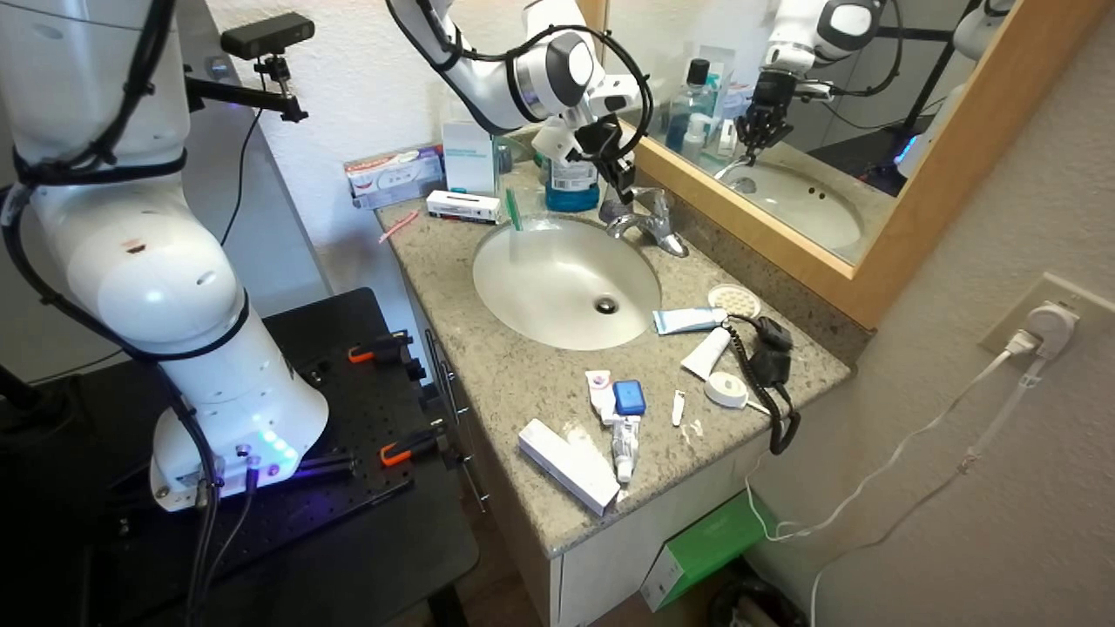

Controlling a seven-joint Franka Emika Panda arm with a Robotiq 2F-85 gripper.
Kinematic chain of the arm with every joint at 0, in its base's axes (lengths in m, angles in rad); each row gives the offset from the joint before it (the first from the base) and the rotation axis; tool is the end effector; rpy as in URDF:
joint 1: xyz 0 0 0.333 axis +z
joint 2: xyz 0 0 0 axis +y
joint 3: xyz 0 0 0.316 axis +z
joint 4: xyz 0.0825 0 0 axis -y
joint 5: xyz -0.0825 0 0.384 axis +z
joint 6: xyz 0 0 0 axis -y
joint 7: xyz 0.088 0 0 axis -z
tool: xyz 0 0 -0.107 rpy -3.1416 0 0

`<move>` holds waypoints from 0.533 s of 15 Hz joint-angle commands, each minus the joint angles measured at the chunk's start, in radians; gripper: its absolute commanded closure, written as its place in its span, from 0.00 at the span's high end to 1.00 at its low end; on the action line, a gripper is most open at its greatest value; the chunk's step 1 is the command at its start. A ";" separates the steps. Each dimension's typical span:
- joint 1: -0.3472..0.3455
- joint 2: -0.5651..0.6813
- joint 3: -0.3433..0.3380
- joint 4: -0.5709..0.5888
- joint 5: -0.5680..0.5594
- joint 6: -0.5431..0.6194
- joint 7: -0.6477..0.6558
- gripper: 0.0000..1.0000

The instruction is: Lift the handle of the tap

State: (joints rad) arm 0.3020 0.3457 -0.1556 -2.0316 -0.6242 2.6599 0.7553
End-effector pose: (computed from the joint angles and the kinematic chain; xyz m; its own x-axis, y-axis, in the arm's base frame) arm 0.6108 0.1109 0.3019 0.9126 -0.0168 0.4084 -0.1211 -0.9654 0.2310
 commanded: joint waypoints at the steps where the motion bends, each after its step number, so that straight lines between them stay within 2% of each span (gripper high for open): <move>1: 0.001 -0.042 -0.009 0.008 -0.067 -0.011 0.048 0.00; 8: -0.019 -0.057 0.008 0.016 -0.103 -0.012 0.064 0.00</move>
State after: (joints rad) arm 0.2965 0.3194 -0.1555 -2.0269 -0.6893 2.6599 0.7919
